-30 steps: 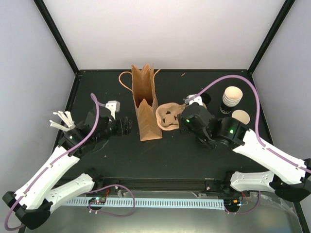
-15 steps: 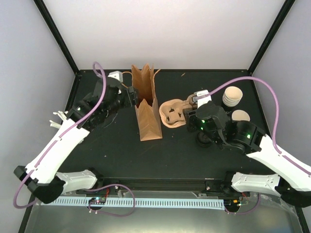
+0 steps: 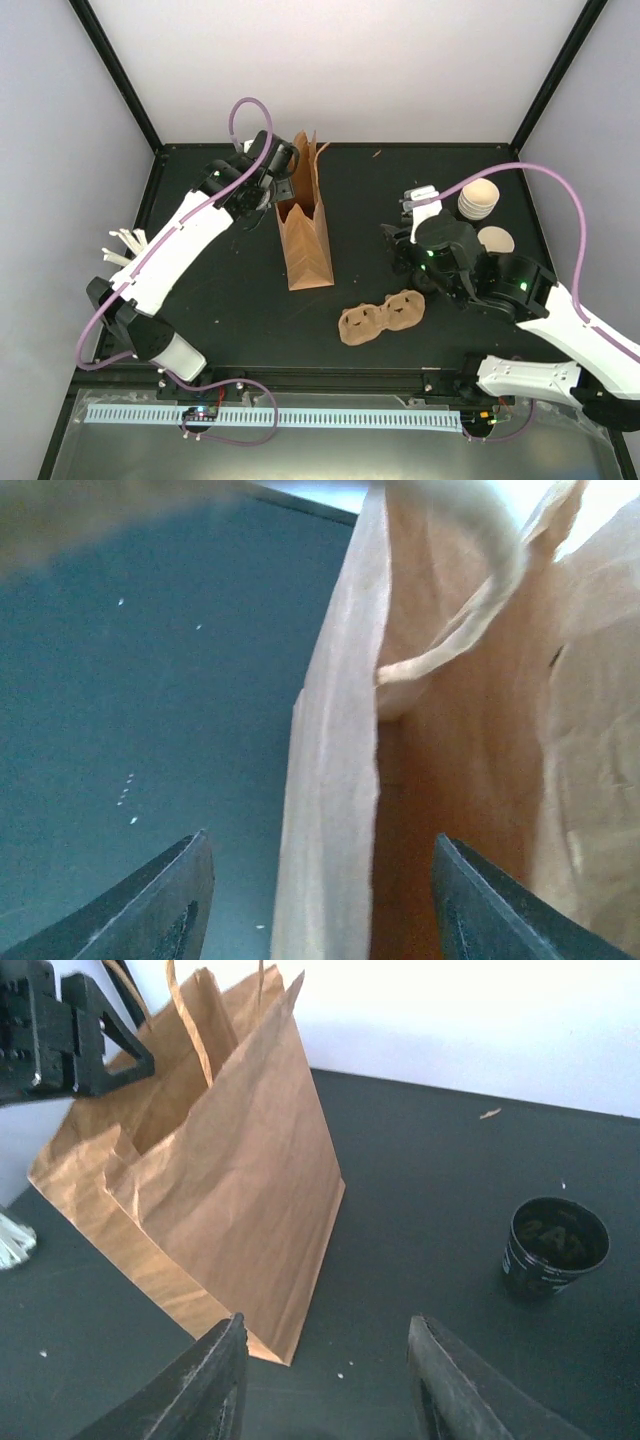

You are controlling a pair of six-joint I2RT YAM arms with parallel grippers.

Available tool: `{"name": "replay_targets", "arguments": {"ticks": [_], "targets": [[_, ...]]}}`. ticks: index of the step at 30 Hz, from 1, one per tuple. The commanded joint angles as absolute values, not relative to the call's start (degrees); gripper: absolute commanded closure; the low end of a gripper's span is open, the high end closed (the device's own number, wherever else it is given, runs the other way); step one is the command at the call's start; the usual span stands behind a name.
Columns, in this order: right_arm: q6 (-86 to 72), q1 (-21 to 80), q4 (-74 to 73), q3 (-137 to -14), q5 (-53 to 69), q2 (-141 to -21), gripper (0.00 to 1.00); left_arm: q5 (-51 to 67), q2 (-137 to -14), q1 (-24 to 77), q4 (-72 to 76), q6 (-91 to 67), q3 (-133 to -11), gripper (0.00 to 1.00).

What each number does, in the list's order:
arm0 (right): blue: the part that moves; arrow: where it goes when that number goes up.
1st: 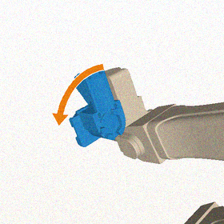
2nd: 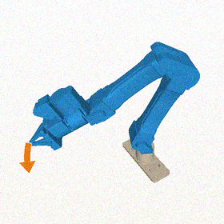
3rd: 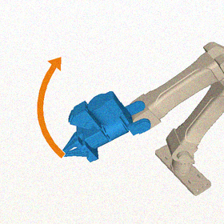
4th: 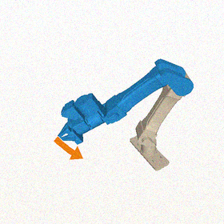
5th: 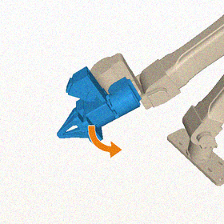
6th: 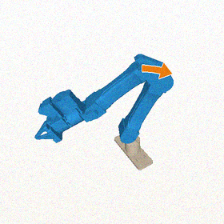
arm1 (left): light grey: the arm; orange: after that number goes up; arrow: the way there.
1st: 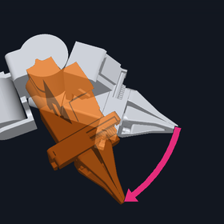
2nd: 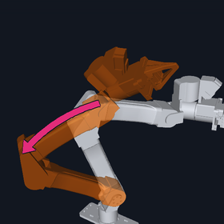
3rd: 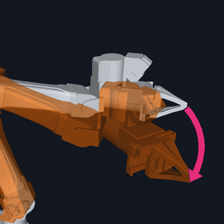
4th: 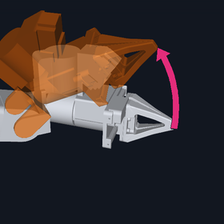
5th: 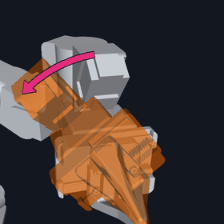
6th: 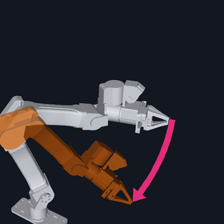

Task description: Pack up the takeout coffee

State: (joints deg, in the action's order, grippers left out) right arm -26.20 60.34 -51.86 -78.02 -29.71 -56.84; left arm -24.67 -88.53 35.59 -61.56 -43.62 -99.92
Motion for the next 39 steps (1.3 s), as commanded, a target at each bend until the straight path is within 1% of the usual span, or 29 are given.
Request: {"name": "replay_targets", "arguments": {"ticks": [1, 3, 7, 9, 16, 18, 24, 29, 39], "targets": [[-28.0, 60.1, -56.8, -77.2, -27.5, -59.8, 0.52, -27.0, -88.0, 35.3, -66.2, -45.7, -101.0, 0.41], [-29.3, 60.0, -58.5, -75.5, -24.7, -61.6, 0.5, -27.1, -87.4, 35.3, -65.1, -44.7, -100.1, 0.43], [-32.7, 60.0, -58.3, -69.9, -20.3, -62.9, 0.49, -29.2, -86.1, 35.3, -64.6, -42.4, -99.5, 0.52], [-33.8, 60.0, -56.6, -67.0, -18.4, -61.7, 0.47, -29.6, -85.2, 35.3, -63.4, -40.8, -98.9, 0.59], [-35.3, 60.0, -53.8, -59.9, -13.4, -58.1, 0.4, -30.2, -83.8, 34.7, -61.1, -37.7, -97.6, 0.92], [-35.8, 60.0, -54.2, -58.5, -12.0, -58.3, 0.39, -29.9, -83.8, 34.2, -60.8, -36.5, -97.6, 0.98], [-39.1, 60.0, -53.7, -52.4, -8.8, -57.6, 0.36, -28.2, -82.6, 32.9, -60.6, -34.5, -97.5, 0.98], [-40.3, 60.0, -49.6, -46.8, -6.0, -55.1, 0.33, -25.0, -82.2, 31.8, -60.2, -32.9, -97.1, 0.97], [-44.6, 60.1, -47.3, -41.4, -6.1, -57.9, 0.32, -22.7, -80.3, 30.9, -58.2, -33.1, -93.9, 0.95]]}}
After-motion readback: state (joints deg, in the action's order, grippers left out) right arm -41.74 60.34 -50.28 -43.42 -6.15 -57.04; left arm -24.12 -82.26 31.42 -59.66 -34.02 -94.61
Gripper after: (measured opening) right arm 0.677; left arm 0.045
